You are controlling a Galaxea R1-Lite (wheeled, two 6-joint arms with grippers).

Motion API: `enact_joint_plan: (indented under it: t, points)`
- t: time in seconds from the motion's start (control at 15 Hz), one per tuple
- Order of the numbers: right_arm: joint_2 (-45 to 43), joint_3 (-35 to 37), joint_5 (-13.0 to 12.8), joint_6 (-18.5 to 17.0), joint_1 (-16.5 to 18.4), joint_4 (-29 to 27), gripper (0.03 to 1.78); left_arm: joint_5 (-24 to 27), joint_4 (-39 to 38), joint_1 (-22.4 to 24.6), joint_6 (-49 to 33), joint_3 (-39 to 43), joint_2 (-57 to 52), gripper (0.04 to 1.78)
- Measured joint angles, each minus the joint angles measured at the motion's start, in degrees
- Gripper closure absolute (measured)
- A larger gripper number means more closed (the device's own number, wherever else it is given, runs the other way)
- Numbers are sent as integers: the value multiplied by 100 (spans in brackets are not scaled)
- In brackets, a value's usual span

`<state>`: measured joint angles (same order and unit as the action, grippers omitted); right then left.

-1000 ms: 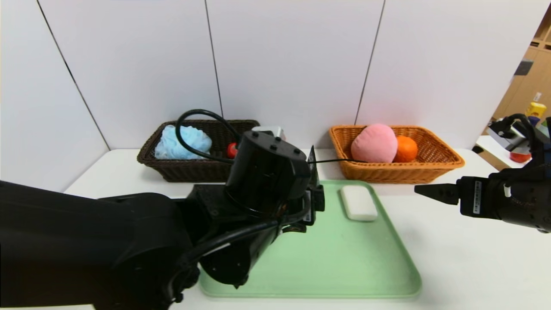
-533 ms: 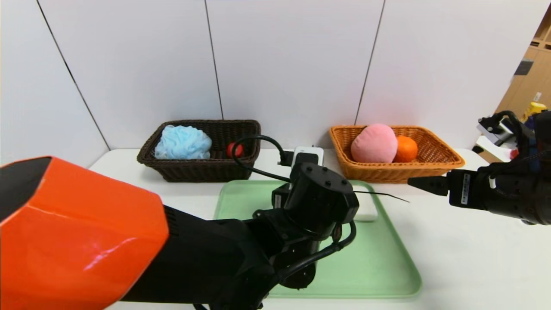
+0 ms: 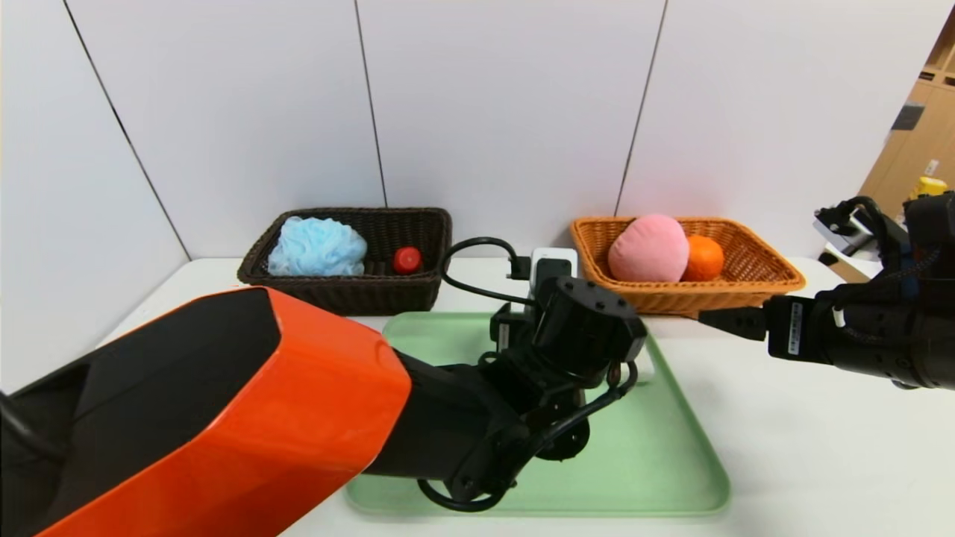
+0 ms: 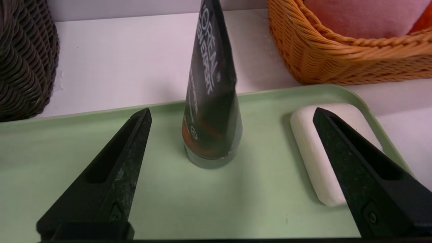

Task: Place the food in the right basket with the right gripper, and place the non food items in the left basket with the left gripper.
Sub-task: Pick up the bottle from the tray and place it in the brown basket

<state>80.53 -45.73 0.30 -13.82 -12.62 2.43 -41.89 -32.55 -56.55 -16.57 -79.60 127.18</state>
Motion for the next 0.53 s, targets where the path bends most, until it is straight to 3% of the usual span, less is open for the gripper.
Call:
enact_joint_plan:
  t: [0.53]
  points:
    - [6,77,0,11,-2,-1,11,-44,-1386,317,937,-402,807,13]
